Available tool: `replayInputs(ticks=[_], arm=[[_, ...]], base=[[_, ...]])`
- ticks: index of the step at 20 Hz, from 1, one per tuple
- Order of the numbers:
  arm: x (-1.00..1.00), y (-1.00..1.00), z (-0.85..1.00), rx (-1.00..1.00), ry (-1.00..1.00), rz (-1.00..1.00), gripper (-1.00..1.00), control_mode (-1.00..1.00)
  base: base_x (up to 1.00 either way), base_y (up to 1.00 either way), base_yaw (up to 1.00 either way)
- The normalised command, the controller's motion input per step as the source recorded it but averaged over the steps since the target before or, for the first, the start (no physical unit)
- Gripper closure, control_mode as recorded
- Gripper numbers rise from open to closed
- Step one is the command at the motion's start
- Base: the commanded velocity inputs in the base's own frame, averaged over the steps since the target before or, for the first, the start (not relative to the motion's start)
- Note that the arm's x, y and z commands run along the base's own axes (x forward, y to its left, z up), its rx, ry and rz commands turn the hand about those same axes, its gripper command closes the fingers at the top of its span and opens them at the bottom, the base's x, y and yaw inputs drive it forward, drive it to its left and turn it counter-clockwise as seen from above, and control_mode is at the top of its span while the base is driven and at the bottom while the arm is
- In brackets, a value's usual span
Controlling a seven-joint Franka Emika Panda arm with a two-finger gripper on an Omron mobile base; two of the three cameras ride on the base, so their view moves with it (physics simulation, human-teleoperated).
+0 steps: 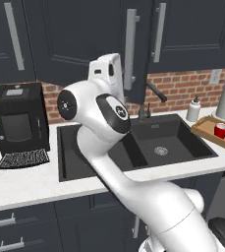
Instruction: Pick the kettle from the counter and place it on the tray. Then pick the mug from the cabinet and place it on the tray. Then close the cabinet doors.
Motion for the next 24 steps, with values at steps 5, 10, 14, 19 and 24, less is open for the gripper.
replayInputs(ticks=[5, 10, 14, 19, 24], arm=[[0.72, -0.74, 0.09, 0.0, 0.01, 0.08, -1.0, -1.0], [0.96, -0.48, 0.17, 0.0, 0.06, 0.08, -1.0, -1.0], [1.0, -0.21, 0.23, 0.0, 0.1, 0.05, -1.0, -1.0], [1.0, -0.1, 0.15, 0.0, 0.11, 0.04, -1.0, -1.0], [1.0, -0.06, 0.0, 0.0, 0.06, 0.03, -1.0, -1.0]], base=[[0.0, 0.0, 0.0], [0.0, 0.0, 0.0], [0.0, 0.0, 0.0], [0.0, 0.0, 0.0], [0.0, 0.0, 0.0]])
